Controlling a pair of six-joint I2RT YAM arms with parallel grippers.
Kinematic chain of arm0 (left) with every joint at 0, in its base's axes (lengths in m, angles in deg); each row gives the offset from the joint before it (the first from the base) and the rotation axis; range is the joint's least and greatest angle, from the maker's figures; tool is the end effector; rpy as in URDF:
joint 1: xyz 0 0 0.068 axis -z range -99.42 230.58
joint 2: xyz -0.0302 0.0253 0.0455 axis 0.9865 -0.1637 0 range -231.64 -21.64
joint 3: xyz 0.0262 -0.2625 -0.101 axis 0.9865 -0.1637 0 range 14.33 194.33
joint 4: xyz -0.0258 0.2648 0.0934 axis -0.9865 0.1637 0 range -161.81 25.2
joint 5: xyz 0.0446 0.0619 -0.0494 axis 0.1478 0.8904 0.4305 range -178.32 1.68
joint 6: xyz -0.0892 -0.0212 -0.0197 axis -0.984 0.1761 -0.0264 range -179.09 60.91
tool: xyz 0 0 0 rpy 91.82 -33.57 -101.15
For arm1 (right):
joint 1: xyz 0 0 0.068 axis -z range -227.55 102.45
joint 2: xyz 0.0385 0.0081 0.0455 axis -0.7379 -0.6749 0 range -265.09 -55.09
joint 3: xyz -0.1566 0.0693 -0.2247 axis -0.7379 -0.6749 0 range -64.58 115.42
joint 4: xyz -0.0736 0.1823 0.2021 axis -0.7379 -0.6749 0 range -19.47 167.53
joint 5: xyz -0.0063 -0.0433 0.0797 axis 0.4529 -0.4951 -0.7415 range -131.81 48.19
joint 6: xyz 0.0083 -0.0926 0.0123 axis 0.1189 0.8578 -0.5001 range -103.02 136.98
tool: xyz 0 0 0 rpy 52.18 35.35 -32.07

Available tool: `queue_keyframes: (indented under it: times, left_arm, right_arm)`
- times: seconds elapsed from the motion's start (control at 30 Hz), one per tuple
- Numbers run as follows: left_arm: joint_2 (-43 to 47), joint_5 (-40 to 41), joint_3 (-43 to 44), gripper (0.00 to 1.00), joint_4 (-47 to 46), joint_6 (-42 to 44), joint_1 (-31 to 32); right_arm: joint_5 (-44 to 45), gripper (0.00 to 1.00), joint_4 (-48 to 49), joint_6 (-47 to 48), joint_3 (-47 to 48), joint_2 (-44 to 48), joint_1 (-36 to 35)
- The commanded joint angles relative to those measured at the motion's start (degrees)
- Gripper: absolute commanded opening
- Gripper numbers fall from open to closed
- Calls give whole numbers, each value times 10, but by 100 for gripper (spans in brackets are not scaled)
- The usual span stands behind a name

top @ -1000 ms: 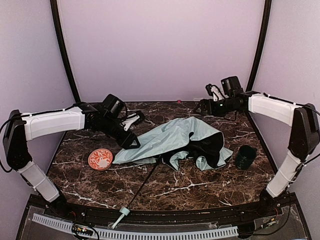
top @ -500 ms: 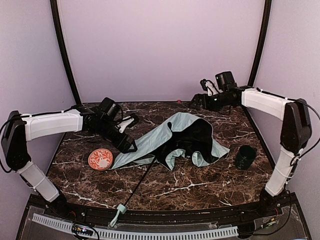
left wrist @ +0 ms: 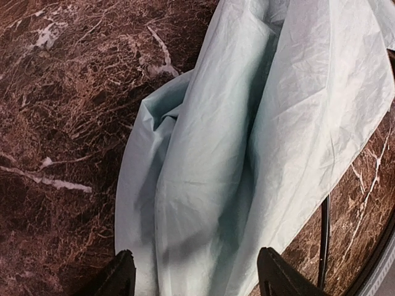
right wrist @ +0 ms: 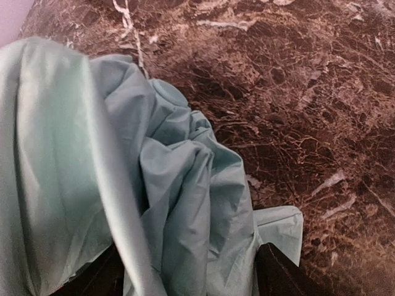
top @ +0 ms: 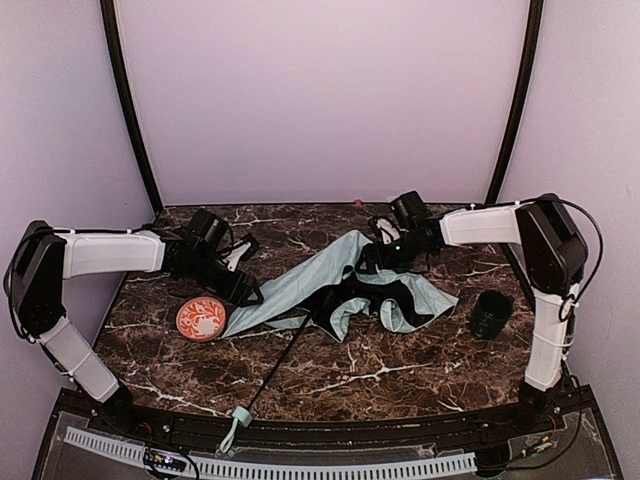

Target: Put away the umbrella

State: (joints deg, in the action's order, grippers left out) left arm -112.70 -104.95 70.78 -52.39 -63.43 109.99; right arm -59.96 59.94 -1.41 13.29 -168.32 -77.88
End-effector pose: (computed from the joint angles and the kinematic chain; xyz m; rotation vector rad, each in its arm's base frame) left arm 0.3102 -0.2026 0.1597 0.6741 2.4718 -0.5991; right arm 0.3954 0.2618 0.1366 -0.4063 2.5555 0.7333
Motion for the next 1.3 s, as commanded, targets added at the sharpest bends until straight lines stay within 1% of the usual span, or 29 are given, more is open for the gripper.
queue_keyframes:
  times: [0.0,0.1,0.2,0.33,0.37,0.4,0.43,0.6,0.67,0.73,0.8,0.87,1.0,1.03,1.13,1.17,1.2,1.27]
  left_arm:
    - [22,2,-5,70,-20,-3,1]
    - [37,-6,-7,70,-27,-3,1]
    - [51,-26,-12,72,-34,3,1]
    - [70,-39,-19,75,-43,9,0]
    - [73,-36,-23,76,-49,11,2]
    - [74,-35,-28,77,-58,12,1]
    - [73,-34,-32,77,-68,14,2]
    - [67,-28,-28,77,-62,27,4]
    - [71,-18,-29,77,-65,31,5]
    - [79,-23,-34,77,-75,33,5]
    - [93,-69,-42,77,-93,35,5]
    - [113,-123,-59,77,-134,34,15]
    - [168,-213,-111,79,-206,42,54]
    - [182,-220,-123,81,-225,37,63]
    - [198,-163,-144,81,-246,30,80]
    - [194,-137,-143,80,-240,32,81]
    - [186,-114,-138,76,-233,33,81]
    - [166,-90,-126,61,-218,40,81]
  right_arm:
    - [31,65,34,-8,-17,-41,4]
    - [34,46,37,5,-20,-43,5]
    - [17,34,54,26,-33,-24,13]
    - [-36,20,106,67,-67,37,25]
    - [-47,14,116,84,-74,52,27]
    - [-59,3,122,113,-80,68,29]
    - [-70,0,125,136,-86,85,28]
    - [-137,0,123,246,-114,174,32]
    - [-168,0,125,283,-139,210,33]
    - [-180,0,120,320,-151,258,33]
    - [-167,0,126,357,-168,299,33]
    - [-144,0,146,373,-192,336,34]
    - [-106,0,182,377,-216,383,34]
    - [-100,0,189,378,-218,391,34]
    - [-108,0,204,387,-225,407,33]
    - [-116,0,207,388,-225,411,33]
    - [-124,0,209,389,-223,413,33]
    - [-137,0,208,390,-220,416,33]
